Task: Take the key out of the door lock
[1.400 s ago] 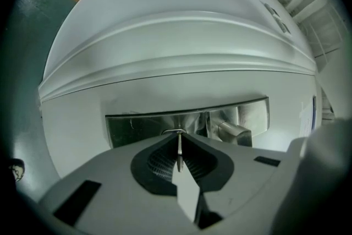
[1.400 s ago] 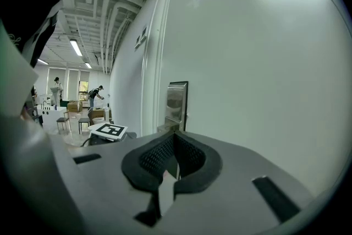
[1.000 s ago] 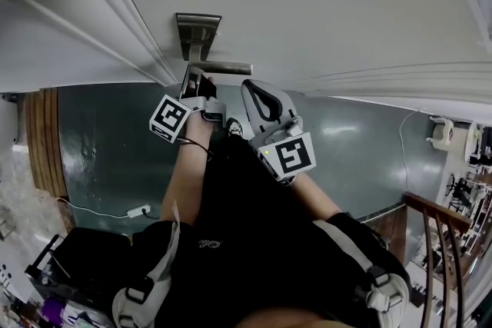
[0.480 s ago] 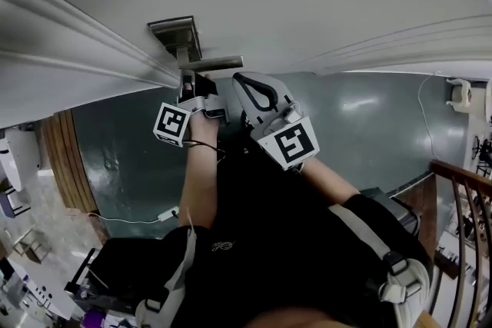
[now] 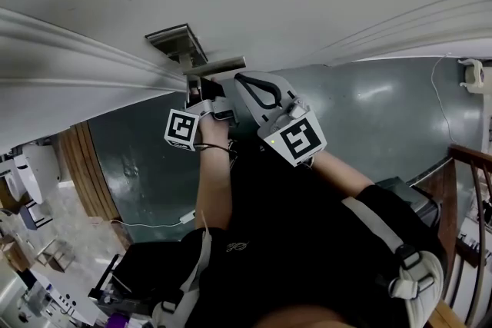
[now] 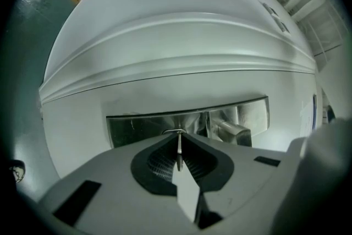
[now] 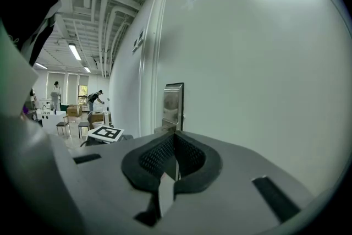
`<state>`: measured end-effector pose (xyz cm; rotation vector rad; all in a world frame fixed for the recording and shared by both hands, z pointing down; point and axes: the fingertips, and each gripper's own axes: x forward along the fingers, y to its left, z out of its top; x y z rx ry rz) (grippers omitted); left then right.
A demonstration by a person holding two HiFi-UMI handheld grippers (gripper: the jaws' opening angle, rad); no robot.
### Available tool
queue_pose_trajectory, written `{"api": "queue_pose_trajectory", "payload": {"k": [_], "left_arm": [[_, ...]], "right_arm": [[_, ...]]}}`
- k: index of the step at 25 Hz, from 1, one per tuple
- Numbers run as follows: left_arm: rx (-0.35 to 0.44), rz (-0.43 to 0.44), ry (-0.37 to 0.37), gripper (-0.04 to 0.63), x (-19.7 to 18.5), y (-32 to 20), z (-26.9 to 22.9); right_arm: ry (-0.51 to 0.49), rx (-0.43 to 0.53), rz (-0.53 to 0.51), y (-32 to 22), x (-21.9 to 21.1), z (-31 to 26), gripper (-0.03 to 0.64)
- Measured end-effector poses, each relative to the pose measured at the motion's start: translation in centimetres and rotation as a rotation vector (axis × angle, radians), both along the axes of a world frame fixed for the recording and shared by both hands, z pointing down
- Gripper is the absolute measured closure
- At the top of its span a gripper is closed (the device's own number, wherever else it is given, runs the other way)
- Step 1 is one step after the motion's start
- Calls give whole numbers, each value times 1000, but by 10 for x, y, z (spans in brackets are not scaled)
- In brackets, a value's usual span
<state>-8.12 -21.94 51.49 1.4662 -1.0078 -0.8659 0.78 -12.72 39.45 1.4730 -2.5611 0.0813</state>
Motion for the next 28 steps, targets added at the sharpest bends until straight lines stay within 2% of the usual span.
{"api": "queue_pose_trajectory", "payload": {"k": [7,12,28], "left_arm": [[-2,-11,23,561,-4,6,-1],[31,1,13,561,-4,15,-4],[27,1,4,560,-5,21,-1]], "right_arm": [[9,-9,8,0,4,1,609],[6,-9,5,1,9,-1,609],[-7,-18,-4,11,4,3,609]]}}
